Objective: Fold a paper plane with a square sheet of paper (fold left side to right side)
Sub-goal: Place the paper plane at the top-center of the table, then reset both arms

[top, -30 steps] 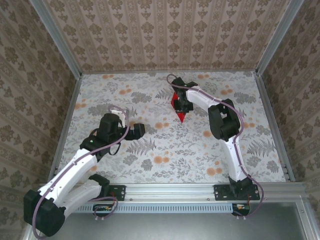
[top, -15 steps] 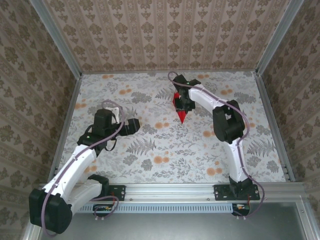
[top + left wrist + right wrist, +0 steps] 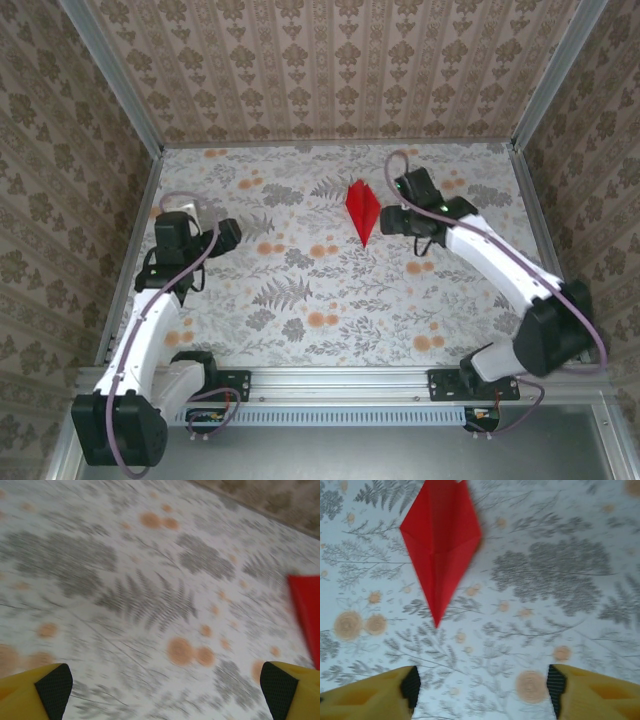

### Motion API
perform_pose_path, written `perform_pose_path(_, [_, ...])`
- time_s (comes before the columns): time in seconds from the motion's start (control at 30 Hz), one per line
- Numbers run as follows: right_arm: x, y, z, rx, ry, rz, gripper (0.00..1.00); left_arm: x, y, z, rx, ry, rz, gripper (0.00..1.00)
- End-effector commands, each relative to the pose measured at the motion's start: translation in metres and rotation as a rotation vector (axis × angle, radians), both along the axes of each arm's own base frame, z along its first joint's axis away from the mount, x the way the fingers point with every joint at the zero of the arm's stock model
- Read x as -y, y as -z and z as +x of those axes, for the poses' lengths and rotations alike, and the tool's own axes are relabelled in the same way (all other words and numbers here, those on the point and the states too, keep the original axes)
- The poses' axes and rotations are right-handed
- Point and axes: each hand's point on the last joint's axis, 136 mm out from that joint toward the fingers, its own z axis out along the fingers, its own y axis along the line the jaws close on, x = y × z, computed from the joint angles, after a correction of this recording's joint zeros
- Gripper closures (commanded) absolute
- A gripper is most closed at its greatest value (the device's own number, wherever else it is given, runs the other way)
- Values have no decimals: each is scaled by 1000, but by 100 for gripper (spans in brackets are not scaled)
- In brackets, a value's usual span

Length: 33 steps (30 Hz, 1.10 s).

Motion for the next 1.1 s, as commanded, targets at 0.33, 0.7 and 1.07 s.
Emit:
perform_pose_path(0.33, [132, 32, -17, 391, 329, -179, 0, -60, 31, 18, 168, -138, 398, 0])
perform_pose_path(0.7, [147, 55, 13, 519, 287, -125, 0, -36, 59, 48, 242, 40, 447, 0])
perform_pose_path(1.07, [131, 80, 46, 558, 165, -87, 0, -20, 73, 71, 369, 142, 396, 0])
